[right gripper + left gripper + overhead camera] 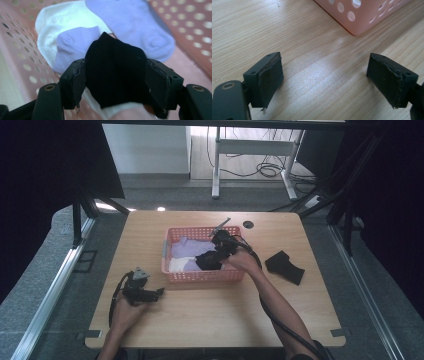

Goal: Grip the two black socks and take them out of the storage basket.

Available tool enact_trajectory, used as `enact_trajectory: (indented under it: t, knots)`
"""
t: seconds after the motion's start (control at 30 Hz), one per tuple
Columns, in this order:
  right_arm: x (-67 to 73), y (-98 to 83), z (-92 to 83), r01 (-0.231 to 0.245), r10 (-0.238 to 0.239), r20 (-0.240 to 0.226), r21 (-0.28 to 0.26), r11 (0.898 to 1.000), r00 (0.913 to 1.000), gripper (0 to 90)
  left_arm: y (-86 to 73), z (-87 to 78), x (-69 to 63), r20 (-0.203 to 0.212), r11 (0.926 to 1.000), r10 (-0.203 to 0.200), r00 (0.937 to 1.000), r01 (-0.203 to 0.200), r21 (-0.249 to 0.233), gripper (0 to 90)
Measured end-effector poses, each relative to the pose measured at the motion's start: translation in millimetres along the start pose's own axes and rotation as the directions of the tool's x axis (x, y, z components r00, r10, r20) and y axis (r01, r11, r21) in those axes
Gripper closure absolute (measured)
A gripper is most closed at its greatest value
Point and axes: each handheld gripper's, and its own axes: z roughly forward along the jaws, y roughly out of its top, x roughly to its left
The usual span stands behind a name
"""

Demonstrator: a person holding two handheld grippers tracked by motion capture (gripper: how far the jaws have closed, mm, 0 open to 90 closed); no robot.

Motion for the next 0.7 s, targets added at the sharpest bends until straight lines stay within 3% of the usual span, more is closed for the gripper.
enact_trajectory:
  t: [0.23,0.3,0.4,0.5,0.7]
  knots:
    - [3.8,8.0,28.9,0.049,-0.045,-0.042,0.098,0.994,0.9981,43.5,0.0,-0.2,1.0,0.003,1.0000,0.004,1.0000,-0.004,0.000,13.5]
    - [5.4,8.6,34.8,0.070,-0.065,-0.040,0.142,0.987,0.9971,50.8,0.0,-0.2,1.0,0.003,1.0000,0.002,1.0000,-0.002,-0.001,13.5]
    - [6.3,9.4,38.6,0.079,-0.072,-0.049,0.178,0.981,0.9962,70.8,-0.1,-0.1,1.1,0.004,1.0000,0.002,1.0000,-0.002,-0.001,13.5]
    - [4.7,8.7,36.7,0.076,-0.070,-0.044,0.172,0.982,0.9966,81.5,-0.1,-0.2,1.3,0.005,1.0000,0.000,1.0000,0.000,-0.002,13.5]
    - [-1.2,11.1,13.5,0.031,-0.029,-0.036,0.069,0.997,0.9989,82.6,-0.1,-0.1,1.2,0.005,1.0000,0.001,1.0000,-0.001,-0.002,13.5]
